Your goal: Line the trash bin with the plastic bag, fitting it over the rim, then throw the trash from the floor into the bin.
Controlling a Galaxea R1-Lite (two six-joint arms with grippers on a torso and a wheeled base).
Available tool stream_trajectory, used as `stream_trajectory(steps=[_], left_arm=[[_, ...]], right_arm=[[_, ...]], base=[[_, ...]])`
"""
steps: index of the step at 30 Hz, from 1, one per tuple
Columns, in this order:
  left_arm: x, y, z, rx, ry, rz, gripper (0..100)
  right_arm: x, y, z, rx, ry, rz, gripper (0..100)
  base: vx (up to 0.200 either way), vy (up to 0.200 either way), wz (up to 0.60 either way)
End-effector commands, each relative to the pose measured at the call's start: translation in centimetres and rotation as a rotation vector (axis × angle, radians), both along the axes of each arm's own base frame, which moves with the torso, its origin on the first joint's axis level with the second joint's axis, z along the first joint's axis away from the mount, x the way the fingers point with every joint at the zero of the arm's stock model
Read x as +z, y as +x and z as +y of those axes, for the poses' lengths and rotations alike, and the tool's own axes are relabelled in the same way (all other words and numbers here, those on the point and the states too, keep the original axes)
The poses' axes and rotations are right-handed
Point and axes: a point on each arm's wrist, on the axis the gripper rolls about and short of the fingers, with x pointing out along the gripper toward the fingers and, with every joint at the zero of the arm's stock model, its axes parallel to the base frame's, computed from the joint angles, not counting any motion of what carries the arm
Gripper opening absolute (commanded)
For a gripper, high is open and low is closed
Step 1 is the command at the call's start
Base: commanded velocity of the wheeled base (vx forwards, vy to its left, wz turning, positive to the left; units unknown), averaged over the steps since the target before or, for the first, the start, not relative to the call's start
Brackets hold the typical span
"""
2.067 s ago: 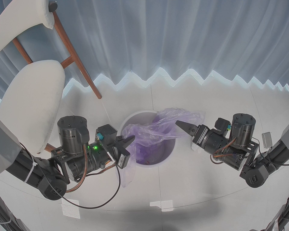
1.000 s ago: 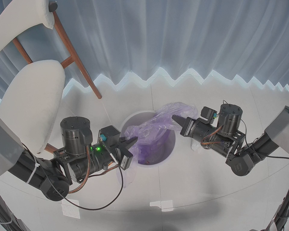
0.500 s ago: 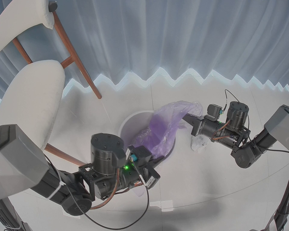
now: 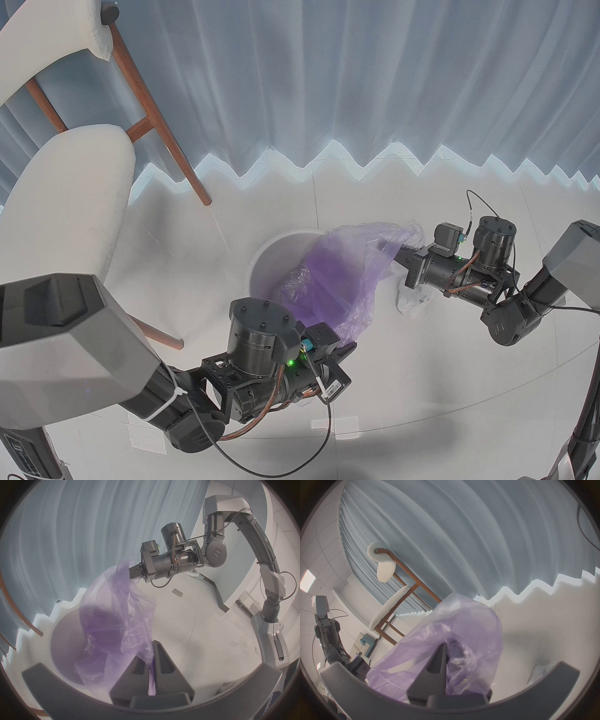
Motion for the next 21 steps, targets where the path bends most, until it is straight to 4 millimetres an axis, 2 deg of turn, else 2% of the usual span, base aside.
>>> stream_trajectory(steps=[1,5,14,15,21], left_arm=[[-1.2,0.6,-0.6,0.001,0.016,0.017,0],[-2.0,0.7,-1.0,-0.004,0.022,0.024,0],[-2.0,0.8,-1.4,0.008,0.015,0.017,0],[-1.7,0.7,-1.4,0.004,0.006,0.011,100],[-1.1,0.1,-1.9,0.010,-0.040,0.029,100]], right_arm=[[-0.7,0.3,-0.2,-0.005,-0.003,0.014,0],[-1.2,0.6,-0.2,-0.005,-0.004,0.018,0],[-2.2,1.0,-0.1,-0.002,0.000,-0.007,0],[-2.2,1.0,-0.1,-0.002,0.000,-0.007,0],[-2.2,0.9,-0.1,0.000,0.000,-0.006,0]], base=[[0.000,0.000,0.00],[0.000,0.000,0.00],[0.000,0.000,0.00],[0.000,0.000,0.00],[0.000,0.000,0.00]])
